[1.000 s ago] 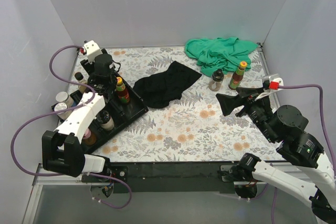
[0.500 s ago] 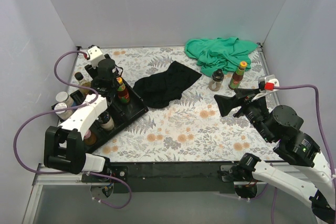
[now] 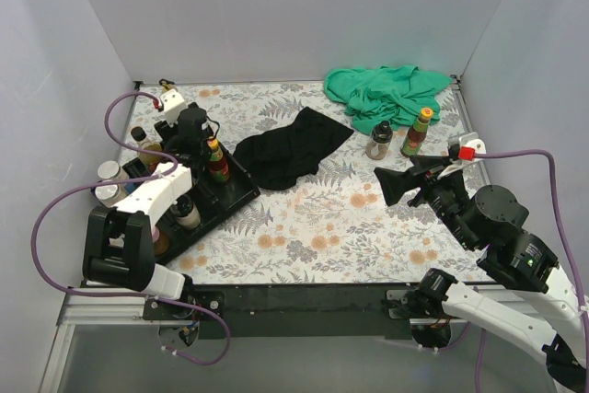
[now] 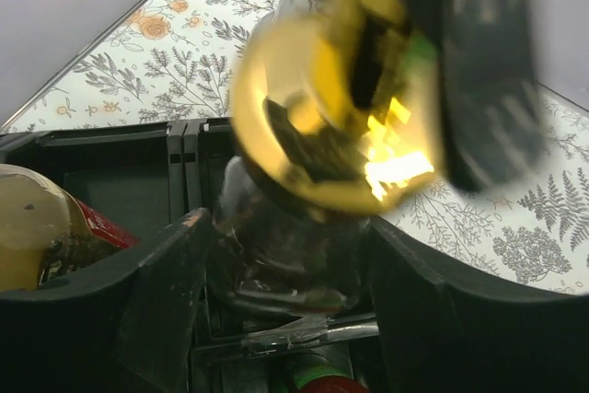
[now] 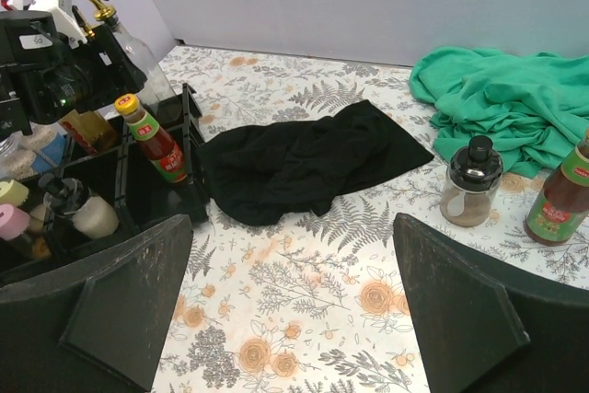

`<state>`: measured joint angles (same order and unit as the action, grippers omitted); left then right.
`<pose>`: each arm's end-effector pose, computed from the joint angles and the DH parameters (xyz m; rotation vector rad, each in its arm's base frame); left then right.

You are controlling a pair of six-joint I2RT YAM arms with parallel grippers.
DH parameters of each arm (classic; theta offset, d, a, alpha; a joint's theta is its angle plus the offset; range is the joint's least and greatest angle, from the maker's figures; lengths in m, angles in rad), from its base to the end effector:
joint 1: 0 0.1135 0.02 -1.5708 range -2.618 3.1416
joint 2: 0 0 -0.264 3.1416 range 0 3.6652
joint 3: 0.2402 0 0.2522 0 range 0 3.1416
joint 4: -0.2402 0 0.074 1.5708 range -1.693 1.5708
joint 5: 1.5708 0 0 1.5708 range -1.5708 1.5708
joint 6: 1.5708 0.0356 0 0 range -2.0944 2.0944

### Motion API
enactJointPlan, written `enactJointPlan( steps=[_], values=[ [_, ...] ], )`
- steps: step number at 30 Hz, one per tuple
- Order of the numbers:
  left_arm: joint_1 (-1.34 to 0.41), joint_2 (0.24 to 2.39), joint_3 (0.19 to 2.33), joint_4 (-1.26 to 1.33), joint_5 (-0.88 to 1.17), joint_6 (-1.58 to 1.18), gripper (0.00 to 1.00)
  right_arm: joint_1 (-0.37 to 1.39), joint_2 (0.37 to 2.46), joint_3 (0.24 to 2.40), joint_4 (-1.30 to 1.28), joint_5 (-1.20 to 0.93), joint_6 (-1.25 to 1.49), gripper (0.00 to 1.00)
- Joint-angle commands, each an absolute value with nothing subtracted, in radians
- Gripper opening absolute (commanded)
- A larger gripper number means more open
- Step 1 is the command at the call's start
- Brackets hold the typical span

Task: Organize the condiment bottles
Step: Place the bottle in the storage box, then move the bottle to the center of the board.

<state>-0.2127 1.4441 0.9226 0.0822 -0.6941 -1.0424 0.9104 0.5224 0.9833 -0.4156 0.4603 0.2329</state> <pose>0.3182 -0.0454 0.2623 -1.1395 1.5286 -0.1488 0.0675 0.0611 0.4127 -0.1528 1.5491 0.5579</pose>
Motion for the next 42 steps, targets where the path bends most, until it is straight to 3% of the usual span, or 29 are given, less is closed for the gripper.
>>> enactJointPlan(
  steps=[1,13,19,31,35,36,38,42],
  values=[
    [-0.212,1.417,0.943,0.084,-0.690,-1.068,0.67,0.914,0.506,0.996,-0.374,0.456,0.218,0.99],
    [-0.212,1.332,1.055,-0.069,-0.599,-1.055,0.97,0.914,0.497,0.979,-0.412,0.445,0.252,0.99],
    [-0.212,1.257,1.138,-0.165,-0.509,-1.048,0.98,0.914,0.569,1.022,-0.543,0.494,0.304,0.99],
    [-0.212,1.114,1.261,-0.345,0.153,-1.072,0.98,0.891,0.811,1.123,-0.615,0.629,0.292,0.99],
    [-0.213,1.078,1.230,-0.371,0.320,-1.107,0.98,0.719,0.903,1.167,-0.609,0.519,0.259,0.99],
    [-0.213,1.066,1.223,-0.379,0.346,-1.106,0.98,0.662,0.935,1.173,-0.607,0.411,0.253,0.99],
    [-0.212,1.052,1.204,-0.390,0.417,-1.104,0.98,0.506,0.969,1.184,-0.601,0.303,0.244,0.97],
    [-0.215,1.019,1.163,-0.394,0.475,-1.095,0.98,0.370,1.066,1.174,-0.575,0.195,0.224,0.91]
  ],
)
